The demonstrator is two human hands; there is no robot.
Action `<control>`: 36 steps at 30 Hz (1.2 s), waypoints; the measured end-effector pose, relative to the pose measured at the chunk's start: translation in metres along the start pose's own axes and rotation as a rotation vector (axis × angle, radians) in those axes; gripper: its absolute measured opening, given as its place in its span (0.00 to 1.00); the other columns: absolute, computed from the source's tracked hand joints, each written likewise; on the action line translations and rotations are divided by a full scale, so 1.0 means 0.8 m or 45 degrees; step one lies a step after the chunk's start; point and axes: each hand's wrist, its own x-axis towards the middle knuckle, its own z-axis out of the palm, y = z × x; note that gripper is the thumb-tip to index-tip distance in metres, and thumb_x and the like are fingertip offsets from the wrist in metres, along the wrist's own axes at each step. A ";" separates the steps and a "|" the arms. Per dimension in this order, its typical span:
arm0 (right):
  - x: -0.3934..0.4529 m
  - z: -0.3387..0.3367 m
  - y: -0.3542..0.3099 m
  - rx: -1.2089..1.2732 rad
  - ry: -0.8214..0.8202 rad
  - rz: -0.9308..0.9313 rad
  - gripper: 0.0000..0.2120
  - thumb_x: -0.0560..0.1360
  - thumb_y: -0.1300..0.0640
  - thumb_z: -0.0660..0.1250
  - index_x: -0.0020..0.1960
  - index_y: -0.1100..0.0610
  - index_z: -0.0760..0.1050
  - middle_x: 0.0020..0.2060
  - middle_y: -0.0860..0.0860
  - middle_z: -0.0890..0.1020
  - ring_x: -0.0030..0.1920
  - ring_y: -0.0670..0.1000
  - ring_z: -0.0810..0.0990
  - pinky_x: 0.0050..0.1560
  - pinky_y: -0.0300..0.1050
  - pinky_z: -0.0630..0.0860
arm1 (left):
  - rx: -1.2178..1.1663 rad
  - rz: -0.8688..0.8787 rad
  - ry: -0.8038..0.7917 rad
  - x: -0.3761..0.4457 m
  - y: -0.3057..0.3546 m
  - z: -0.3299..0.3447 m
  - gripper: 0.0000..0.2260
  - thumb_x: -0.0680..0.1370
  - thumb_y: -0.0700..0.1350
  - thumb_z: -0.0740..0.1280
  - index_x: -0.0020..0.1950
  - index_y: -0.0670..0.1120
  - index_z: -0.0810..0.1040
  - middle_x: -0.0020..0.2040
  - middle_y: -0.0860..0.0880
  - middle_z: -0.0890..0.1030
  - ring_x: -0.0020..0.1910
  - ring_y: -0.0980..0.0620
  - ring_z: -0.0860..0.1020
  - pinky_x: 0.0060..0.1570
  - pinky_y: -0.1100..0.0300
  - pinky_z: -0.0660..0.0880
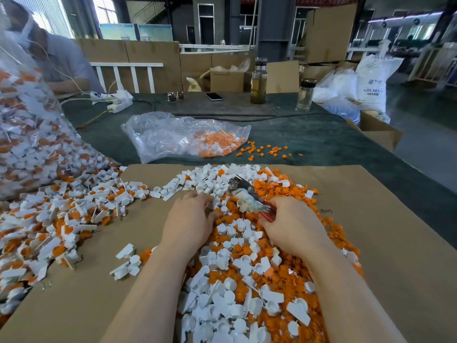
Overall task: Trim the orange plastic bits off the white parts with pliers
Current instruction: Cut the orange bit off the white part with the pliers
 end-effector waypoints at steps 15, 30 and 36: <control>0.005 0.007 -0.009 0.288 0.271 -0.021 0.08 0.78 0.51 0.64 0.57 0.50 0.74 0.40 0.42 0.73 0.40 0.43 0.74 0.37 0.38 0.72 | -0.078 0.051 0.001 0.001 0.007 0.006 0.11 0.78 0.52 0.71 0.59 0.52 0.78 0.55 0.52 0.74 0.57 0.51 0.75 0.58 0.56 0.75; 0.001 0.005 -0.022 0.612 0.364 -0.060 0.10 0.78 0.50 0.66 0.57 0.51 0.75 0.42 0.39 0.76 0.45 0.43 0.76 0.41 0.36 0.72 | -1.540 -0.308 0.103 -0.011 0.035 -0.022 0.06 0.75 0.38 0.74 0.50 0.44 0.80 0.41 0.45 0.86 0.42 0.50 0.86 0.42 0.61 0.82; -0.005 0.006 -0.032 0.724 0.469 -0.140 0.06 0.77 0.49 0.68 0.51 0.44 0.71 0.41 0.38 0.78 0.43 0.42 0.79 0.43 0.40 0.77 | -1.742 -0.295 0.043 -0.023 0.059 -0.022 0.07 0.75 0.34 0.72 0.51 0.43 0.84 0.40 0.43 0.86 0.39 0.51 0.85 0.43 0.61 0.82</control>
